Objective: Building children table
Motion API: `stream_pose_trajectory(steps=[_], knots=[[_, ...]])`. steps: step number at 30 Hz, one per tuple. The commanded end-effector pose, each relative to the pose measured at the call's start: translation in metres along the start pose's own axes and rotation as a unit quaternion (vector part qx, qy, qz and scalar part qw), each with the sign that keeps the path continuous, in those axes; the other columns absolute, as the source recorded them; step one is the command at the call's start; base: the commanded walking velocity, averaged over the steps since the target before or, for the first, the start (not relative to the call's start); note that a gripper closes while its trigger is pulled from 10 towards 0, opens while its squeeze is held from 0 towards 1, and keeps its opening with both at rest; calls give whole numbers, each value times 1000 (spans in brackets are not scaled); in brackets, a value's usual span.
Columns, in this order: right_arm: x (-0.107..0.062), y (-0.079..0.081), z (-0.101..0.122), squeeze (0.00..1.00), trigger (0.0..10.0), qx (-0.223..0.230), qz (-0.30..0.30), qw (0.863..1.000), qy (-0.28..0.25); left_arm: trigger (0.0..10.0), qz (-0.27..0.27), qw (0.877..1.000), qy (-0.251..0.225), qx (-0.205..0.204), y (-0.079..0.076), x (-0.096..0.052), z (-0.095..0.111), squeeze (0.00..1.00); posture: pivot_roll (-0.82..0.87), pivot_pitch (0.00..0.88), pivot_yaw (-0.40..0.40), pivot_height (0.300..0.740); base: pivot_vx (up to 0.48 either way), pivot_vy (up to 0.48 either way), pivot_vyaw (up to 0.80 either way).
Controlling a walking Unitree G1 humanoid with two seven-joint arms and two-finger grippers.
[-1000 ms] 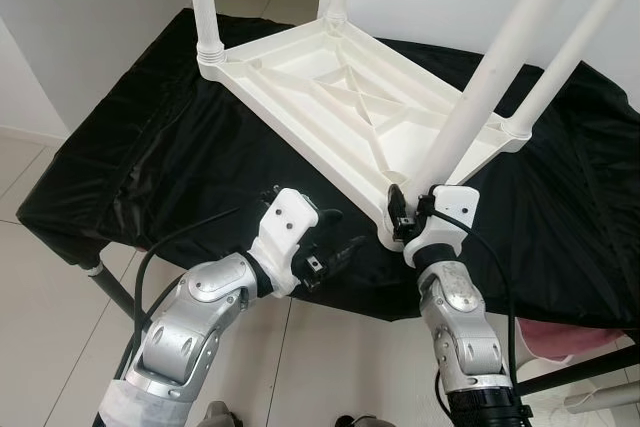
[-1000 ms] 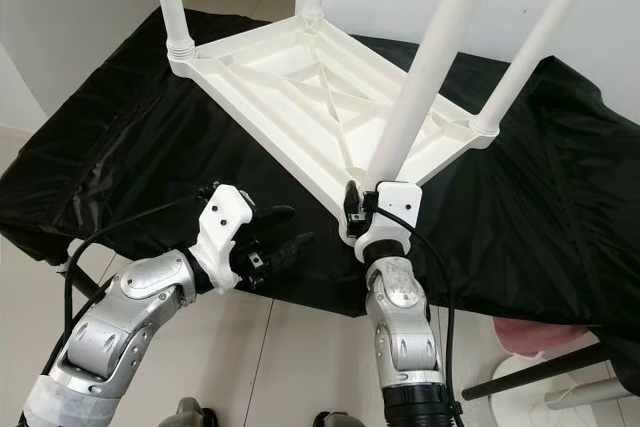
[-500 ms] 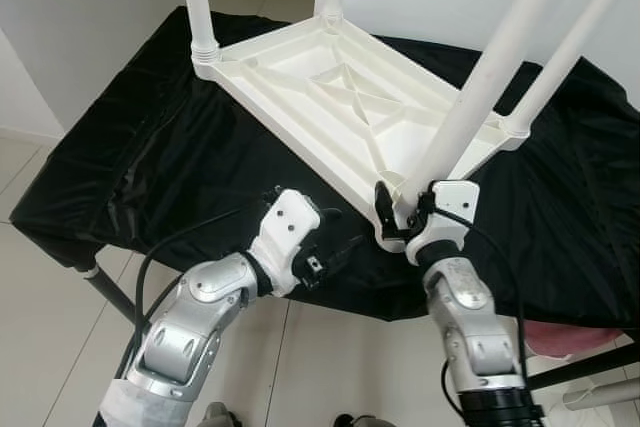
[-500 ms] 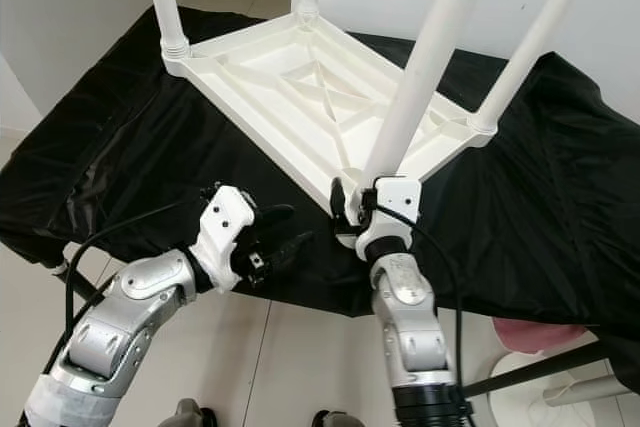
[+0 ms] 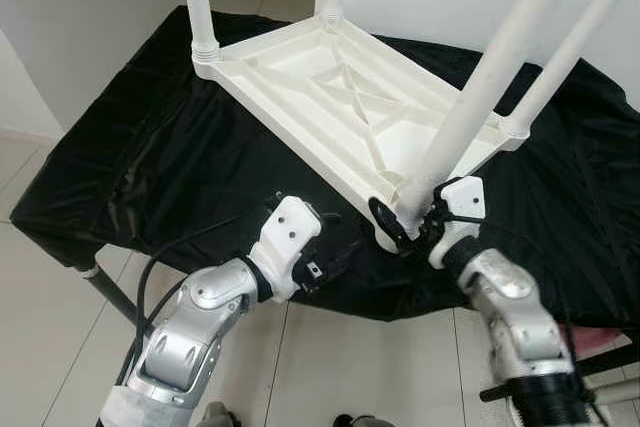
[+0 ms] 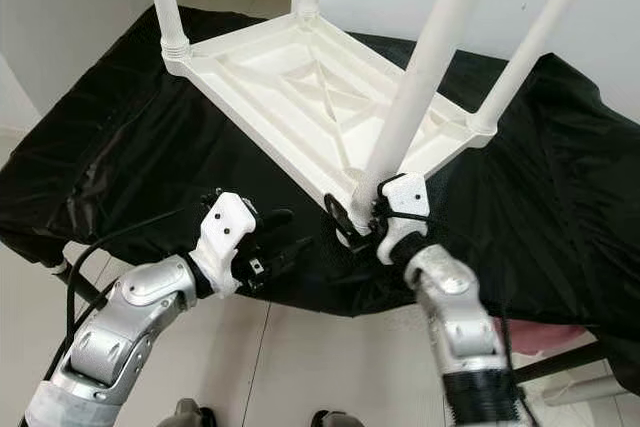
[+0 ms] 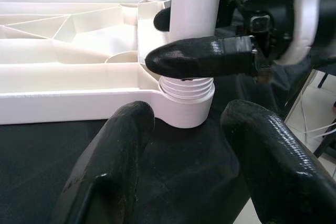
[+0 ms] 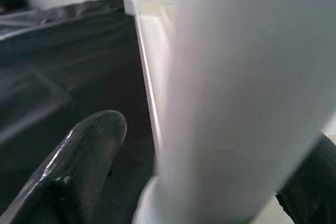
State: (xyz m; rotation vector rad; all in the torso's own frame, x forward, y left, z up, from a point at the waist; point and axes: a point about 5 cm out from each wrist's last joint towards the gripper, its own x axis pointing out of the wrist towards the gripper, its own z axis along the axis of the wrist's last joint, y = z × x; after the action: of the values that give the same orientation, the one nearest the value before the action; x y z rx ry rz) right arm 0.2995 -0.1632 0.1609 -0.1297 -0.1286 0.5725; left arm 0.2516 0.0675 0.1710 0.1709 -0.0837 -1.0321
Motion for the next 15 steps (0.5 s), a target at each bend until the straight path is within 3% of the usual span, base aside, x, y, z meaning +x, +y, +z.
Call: stream_pose_trajectory(steps=[1, 4, 5, 6, 15], knots=[[2, 2, -10, 0, 10000, 8, 33, 999, 18, 10000, 31, 1000, 1, 5, 0, 1, 0, 0, 24, 124, -81, 740, 0, 0, 0], [3, 1, -13, 0, 10000, 13, 44, 999, 27, 10000, 32, 999, 2, 9, 1, 1, 0, 0, 28, 124, -82, 740, 0, 0, 0], [5, 0, -15, 0, 4314, 9, 46, 999, 28, 10000, 33, 999, 2, 9, 1, 0, 0, 0, 36, 125, -85, 740, 0, 0, 0], [6, 0, -16, 0, 275, 8, 48, 998, 28, 10000, 33, 999, 1, 9, 0, 0, 0, 0, 38, 126, -87, 740, 0, 0, 0], [5, -1, -21, 0, 0, 14, 59, 998, 21, 10000, 37, 999, 3, 5, -1, -1, -2, 0, 36, 127, -87, 740, 0, 0, 0]])
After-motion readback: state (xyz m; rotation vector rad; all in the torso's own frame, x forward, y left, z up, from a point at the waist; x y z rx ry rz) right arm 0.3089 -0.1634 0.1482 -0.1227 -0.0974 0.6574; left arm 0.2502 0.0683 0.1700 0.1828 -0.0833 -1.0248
